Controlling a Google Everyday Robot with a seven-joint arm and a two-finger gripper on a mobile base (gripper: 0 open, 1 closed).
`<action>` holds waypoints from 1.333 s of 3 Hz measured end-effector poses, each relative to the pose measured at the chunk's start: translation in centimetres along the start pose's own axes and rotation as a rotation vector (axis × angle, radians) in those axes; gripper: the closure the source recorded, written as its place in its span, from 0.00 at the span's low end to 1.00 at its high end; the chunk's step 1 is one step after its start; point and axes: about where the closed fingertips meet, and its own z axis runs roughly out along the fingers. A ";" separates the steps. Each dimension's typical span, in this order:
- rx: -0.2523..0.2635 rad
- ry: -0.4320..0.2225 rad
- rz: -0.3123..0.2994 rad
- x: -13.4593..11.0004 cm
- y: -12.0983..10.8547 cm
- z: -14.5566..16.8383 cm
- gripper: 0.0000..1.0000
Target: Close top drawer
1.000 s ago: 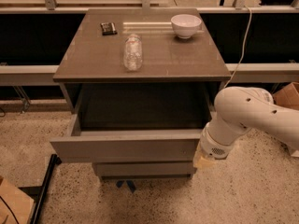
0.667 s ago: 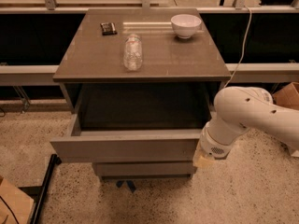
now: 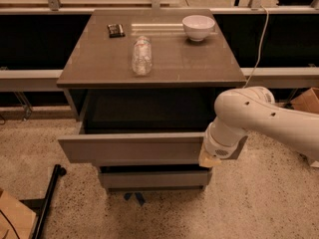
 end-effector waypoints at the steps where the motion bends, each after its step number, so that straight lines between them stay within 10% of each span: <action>1: 0.000 0.000 0.000 0.0 0.0 0.0 1.00; 3: 0.177 -0.003 -0.042 -1.3 -5.3 -0.4 1.00; 4: 0.177 -0.003 -0.042 -1.3 -5.2 -0.4 1.00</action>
Offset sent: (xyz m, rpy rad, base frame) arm 0.0592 0.0072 0.0084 -0.0391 -0.2199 -0.0484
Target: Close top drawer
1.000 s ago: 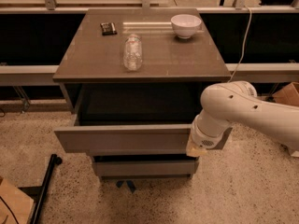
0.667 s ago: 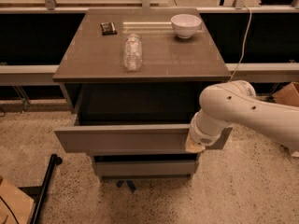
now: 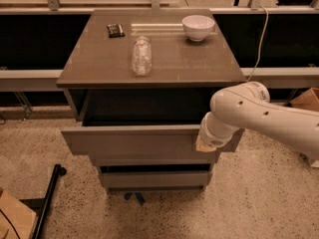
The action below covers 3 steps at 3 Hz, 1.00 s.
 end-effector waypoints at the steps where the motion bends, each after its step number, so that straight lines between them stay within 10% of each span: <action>1: 0.087 -0.060 -0.034 -0.4 -4.7 -0.4 1.00; 3: 0.115 -0.095 -0.026 -1.0 -5.8 0.4 1.00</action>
Offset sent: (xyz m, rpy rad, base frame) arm 0.0295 -0.0025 0.0094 0.0266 -0.0608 0.0173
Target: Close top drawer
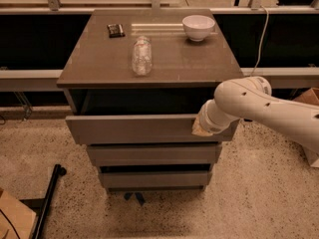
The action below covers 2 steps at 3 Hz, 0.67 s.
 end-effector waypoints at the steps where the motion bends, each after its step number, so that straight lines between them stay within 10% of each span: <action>1: 0.001 -0.056 -0.008 -0.6 -2.4 2.7 0.83; 2: 0.001 -0.056 -0.008 -0.6 -2.1 2.6 0.60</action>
Offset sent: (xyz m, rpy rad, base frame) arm 0.0190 0.0069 -0.0122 0.0324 -0.0010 0.0187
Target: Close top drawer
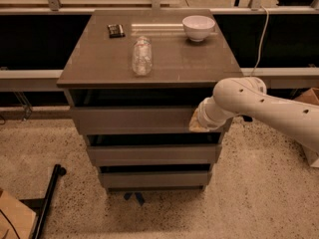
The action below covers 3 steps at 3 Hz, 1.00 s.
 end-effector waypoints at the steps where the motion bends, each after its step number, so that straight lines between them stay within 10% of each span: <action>1: -0.003 0.000 -0.001 0.0 0.1 0.1 0.36; 3: -0.009 -0.001 -0.002 -0.1 0.3 0.4 0.00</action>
Offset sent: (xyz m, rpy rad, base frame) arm -0.0003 0.0006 -0.0012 0.0001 0.0020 0.0012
